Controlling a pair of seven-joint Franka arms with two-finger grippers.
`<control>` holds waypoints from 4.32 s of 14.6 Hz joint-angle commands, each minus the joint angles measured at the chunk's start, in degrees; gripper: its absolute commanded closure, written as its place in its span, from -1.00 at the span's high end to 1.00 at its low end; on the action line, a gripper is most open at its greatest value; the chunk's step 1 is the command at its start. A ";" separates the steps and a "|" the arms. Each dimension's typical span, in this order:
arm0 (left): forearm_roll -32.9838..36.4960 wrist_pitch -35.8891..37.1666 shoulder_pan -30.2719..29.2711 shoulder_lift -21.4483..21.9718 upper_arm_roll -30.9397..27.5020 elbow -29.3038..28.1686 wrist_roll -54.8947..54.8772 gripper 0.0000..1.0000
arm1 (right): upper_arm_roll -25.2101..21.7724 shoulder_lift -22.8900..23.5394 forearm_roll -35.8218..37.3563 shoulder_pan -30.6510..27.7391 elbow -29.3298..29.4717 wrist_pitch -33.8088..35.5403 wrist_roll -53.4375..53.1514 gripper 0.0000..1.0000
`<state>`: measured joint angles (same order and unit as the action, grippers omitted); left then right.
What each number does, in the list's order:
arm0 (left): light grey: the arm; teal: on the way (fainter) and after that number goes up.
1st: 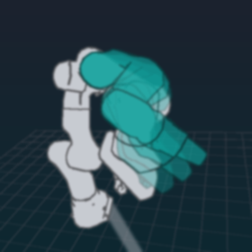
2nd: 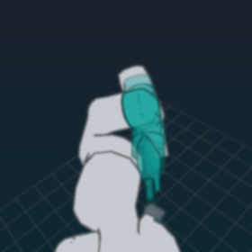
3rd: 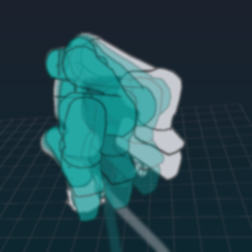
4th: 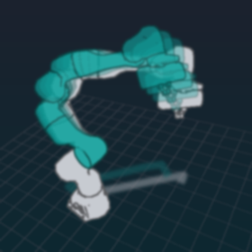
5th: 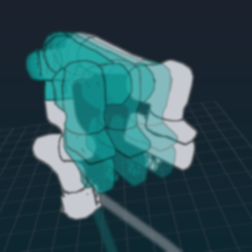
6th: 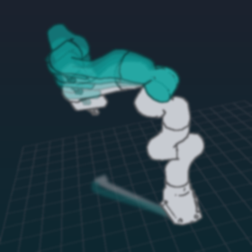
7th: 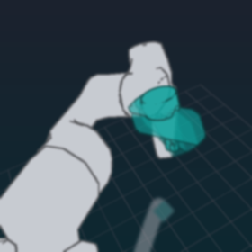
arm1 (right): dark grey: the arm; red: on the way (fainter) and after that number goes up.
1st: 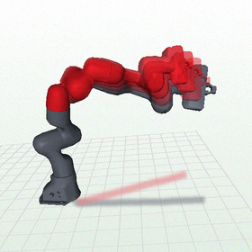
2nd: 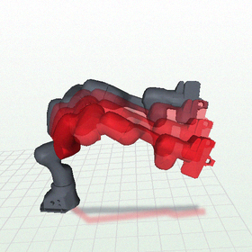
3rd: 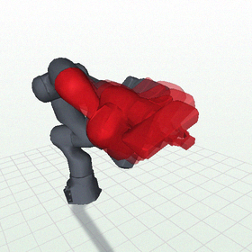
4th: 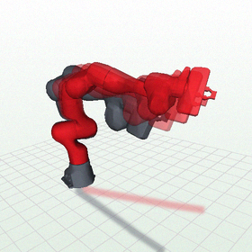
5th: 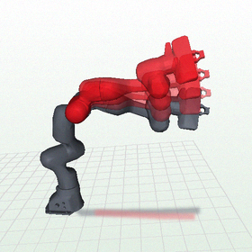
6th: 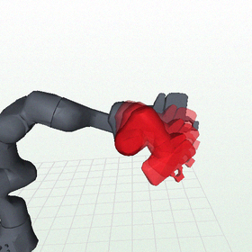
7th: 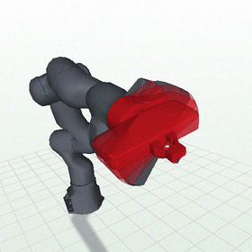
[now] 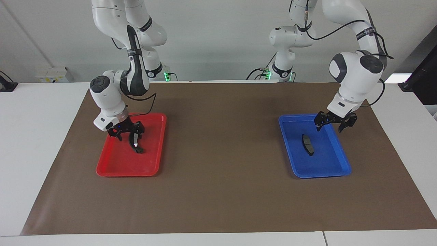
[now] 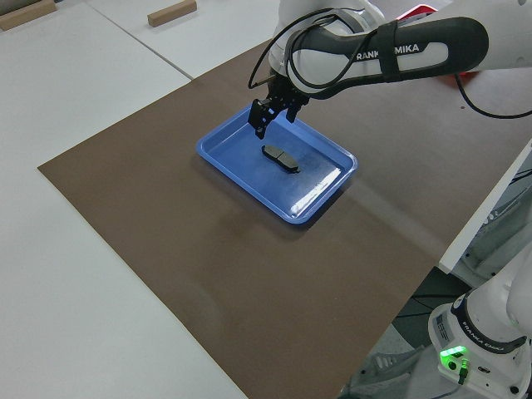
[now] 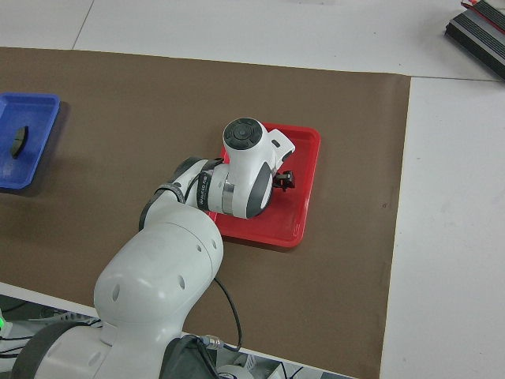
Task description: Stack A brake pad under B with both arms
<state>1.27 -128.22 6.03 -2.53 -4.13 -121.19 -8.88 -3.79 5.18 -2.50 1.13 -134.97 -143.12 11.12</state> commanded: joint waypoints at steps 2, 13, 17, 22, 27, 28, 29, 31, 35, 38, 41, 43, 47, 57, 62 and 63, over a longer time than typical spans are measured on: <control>0.49 -8.16 1.79 -1.95 -0.52 -5.18 0.53 0.90 | 0.27 -0.26 -2.43 -0.08 -0.91 -1.37 1.97 0.67; 0.49 -17.77 4.78 -6.88 -0.70 -10.20 11.52 0.29 | 0.36 -0.35 -2.43 0.54 4.34 4.48 0.15 -1.00; 0.49 -15.15 4.43 -4.34 -0.88 -9.15 11.43 -0.74 | 0.36 0.96 -1.90 7.81 12.44 12.68 -12.23 -1.00; 0.67 0.16 12.93 -0.28 -0.70 -2.65 20.79 -0.75 | 0.36 4.64 -1.55 18.18 19.99 15.40 -25.41 -1.00; 0.67 -5.18 27.60 -4.23 -0.44 -2.64 34.70 -0.68 | 0.36 13.70 -1.46 28.21 28.71 16.12 -37.13 -1.00; 0.67 -6.59 30.33 -6.15 -0.44 -2.30 36.55 -0.65 | 0.45 13.97 -1.46 28.40 28.63 15.86 -37.13 -1.00; 0.67 -8.17 33.05 -8.78 -0.52 -1.60 38.13 -0.61 | 0.45 14.15 -1.46 28.83 28.63 15.59 -37.22 -1.00; 0.67 -13.17 35.71 -12.58 -0.44 -0.36 41.12 -0.50 | 0.36 14.94 -1.46 29.54 28.54 15.24 -37.22 -1.00; -0.21 -15.65 39.48 -13.38 -0.17 0.60 41.40 -0.46 | 0.36 14.94 -1.46 29.10 28.45 15.24 -37.05 -1.00; -0.39 -16.18 41.60 -14.87 -0.17 2.71 41.49 -0.04 | 0.36 14.94 -1.46 28.84 28.54 15.24 -37.05 -1.00; -0.39 -14.70 41.52 -14.27 -0.26 2.81 41.40 0.97 | 0.36 14.94 -1.55 28.58 28.71 15.41 -36.70 -1.00; -0.39 -11.28 40.03 -11.47 -0.52 2.89 40.79 0.97 | 0.36 14.86 -1.46 27.87 28.80 15.68 -36.52 -1.00; -0.39 -2.85 33.80 -4.69 -0.52 2.28 34.40 0.97 | 0.36 14.50 -2.33 28.13 29.06 15.94 -36.52 -1.00; -0.39 9.99 11.13 6.20 -0.79 2.71 15.23 0.97 | 0.36 19.33 -4.36 38.59 33.55 12.17 -49.61 -1.00; -0.30 18.25 3.82 8.07 -0.88 8.23 5.11 0.97 | 0.36 19.86 -4.01 39.65 32.41 11.46 -49.79 -1.00; -0.30 20.27 3.03 7.80 -0.88 9.73 3.97 0.97 | 0.36 19.78 -3.92 39.65 31.88 10.68 -49.79 -1.00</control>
<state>1.18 -112.54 10.65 5.92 -5.62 -115.14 -2.45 -3.38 25.01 -6.10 40.56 -103.19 -131.46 -38.46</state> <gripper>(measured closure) 0.013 0.573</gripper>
